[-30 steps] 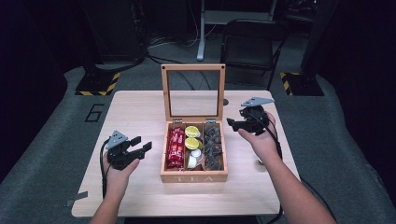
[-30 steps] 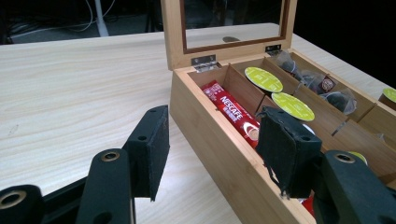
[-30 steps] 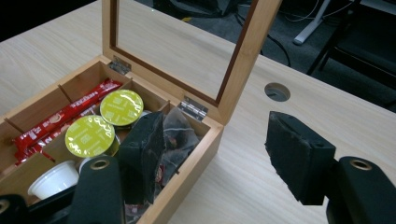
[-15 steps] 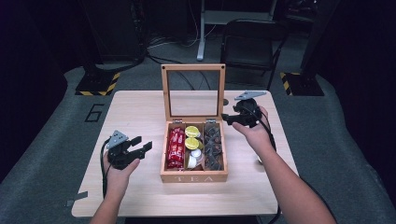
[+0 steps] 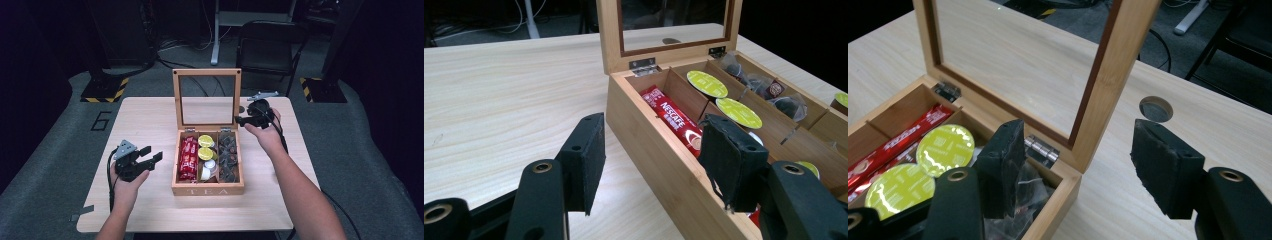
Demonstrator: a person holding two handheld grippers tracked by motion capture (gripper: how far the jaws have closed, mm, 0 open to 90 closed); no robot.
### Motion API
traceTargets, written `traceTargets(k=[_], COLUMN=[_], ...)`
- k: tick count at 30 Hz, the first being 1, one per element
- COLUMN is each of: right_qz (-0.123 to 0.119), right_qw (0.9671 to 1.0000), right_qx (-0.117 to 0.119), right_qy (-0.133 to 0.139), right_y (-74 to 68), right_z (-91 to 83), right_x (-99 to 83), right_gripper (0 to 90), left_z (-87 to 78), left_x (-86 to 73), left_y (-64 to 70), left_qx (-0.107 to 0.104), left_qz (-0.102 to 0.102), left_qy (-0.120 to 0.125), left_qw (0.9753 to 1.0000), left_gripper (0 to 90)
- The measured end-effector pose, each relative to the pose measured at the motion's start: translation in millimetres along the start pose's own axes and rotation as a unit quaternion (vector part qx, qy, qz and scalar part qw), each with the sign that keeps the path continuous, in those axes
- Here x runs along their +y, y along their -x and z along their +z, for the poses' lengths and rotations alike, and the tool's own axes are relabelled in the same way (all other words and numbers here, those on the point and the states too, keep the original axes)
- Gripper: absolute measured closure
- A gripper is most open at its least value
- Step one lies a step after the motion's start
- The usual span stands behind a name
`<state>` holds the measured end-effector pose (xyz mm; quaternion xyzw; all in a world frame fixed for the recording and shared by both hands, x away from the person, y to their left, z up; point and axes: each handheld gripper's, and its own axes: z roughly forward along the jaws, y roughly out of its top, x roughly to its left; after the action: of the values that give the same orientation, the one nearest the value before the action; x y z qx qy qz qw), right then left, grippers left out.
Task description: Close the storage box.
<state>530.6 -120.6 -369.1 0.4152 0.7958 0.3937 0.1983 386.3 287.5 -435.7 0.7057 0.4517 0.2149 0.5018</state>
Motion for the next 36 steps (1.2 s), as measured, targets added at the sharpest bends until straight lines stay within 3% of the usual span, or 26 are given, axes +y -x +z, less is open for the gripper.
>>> traceTargets(k=[5, 9, 14, 17, 36], right_qz=[0.004, 0.015, 0.012, 0.026, 0.012], right_qw=[0.9998, 0.9997, 0.9997, 0.9995, 0.9998], right_qx=[-0.017, -0.016, -0.017, -0.018, -0.009], right_qy=[-0.002, -0.005, -0.009, -0.006, -0.013], right_y=[3.5, 3.2, 4.2, 3.4, 2.6], right_z=[9.3, 17.9, 26.9, 31.2, 50.4], right_x=[0.2, 1.0, 1.4, 2.6, 11.5], right_gripper=[38.3, 38.2, 37.6, 37.4, 34.7], left_z=[-1.1, -2.0, -1.0, -1.1, -11.0], left_x=[0.1, 0.1, -0.3, -0.1, -3.6], left_y=[-0.7, -1.4, -1.7, -1.3, -6.4], left_qx=[0.000, 0.000, 0.001, 0.000, 0.010], left_qz=[-0.001, -0.001, 0.000, -0.001, -0.010], left_qy=[0.000, -0.002, 0.000, 0.001, 0.004], left_qw=[1.0000, 1.0000, 1.0000, 1.0000, 0.9999], left_gripper=[43.8, 43.8, 43.7, 43.7, 43.6])
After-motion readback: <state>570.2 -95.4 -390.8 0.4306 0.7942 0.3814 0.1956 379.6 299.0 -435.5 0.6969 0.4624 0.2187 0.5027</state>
